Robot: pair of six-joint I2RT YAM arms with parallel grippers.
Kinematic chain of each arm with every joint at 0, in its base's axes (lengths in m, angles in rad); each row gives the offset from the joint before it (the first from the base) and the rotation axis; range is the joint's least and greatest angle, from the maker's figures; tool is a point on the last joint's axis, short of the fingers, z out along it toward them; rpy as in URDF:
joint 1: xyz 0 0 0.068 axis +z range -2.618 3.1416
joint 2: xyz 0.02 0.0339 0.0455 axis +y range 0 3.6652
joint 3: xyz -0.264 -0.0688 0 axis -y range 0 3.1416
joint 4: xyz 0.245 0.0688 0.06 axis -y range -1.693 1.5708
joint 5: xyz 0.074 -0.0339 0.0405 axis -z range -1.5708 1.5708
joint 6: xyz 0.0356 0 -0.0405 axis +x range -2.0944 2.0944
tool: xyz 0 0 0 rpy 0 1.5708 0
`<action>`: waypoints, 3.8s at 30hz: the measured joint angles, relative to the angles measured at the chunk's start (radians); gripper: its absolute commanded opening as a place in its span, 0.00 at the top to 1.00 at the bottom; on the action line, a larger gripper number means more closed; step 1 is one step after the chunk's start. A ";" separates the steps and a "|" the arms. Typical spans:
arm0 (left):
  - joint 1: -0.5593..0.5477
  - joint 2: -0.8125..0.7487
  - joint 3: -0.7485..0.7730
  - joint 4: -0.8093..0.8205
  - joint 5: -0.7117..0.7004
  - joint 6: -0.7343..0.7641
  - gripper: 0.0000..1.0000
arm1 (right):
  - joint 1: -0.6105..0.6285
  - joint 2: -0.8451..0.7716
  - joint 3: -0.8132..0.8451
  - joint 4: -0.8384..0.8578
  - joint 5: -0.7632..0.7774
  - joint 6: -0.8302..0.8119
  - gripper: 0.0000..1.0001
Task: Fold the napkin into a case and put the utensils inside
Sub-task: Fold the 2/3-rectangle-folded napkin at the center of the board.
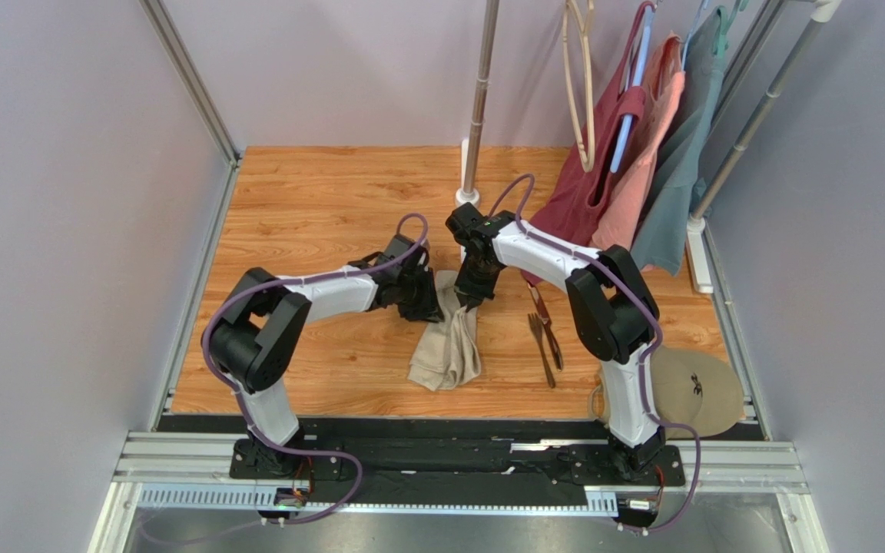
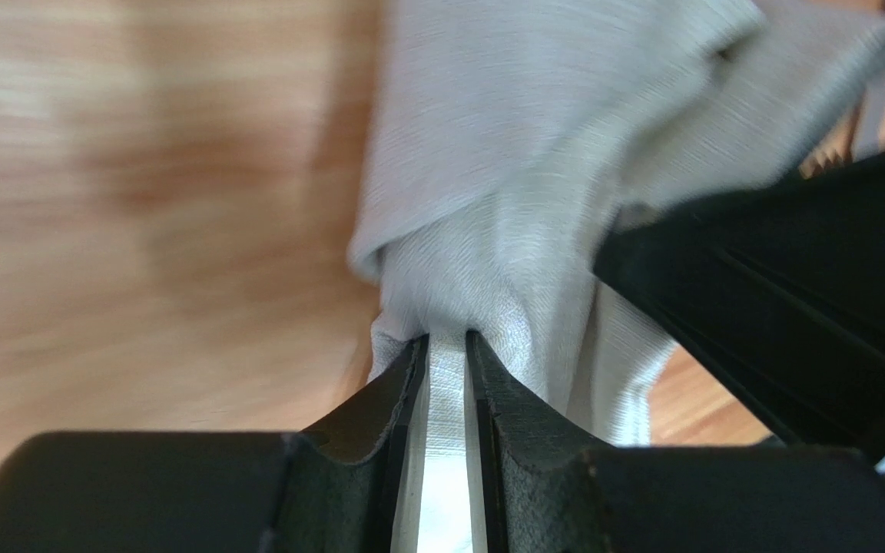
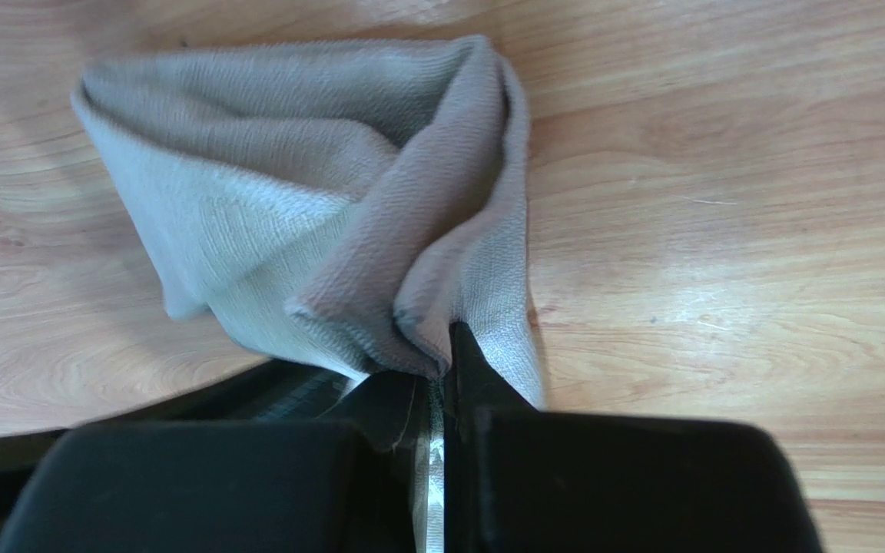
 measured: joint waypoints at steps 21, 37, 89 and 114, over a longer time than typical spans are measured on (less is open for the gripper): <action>-0.103 -0.113 -0.107 0.129 0.080 -0.182 0.78 | -0.004 -0.031 0.017 -0.131 0.082 -0.128 1.00; -0.077 0.064 -0.026 0.190 0.123 -0.202 0.81 | -0.002 -0.035 0.013 -0.132 0.089 -0.131 1.00; -0.110 -0.113 -0.019 -0.111 -0.097 0.037 0.16 | 0.007 0.017 -0.059 0.072 -0.161 0.118 0.96; -0.109 -0.034 -0.023 0.005 0.008 0.018 0.66 | -0.015 0.005 -0.108 0.169 -0.234 0.094 0.61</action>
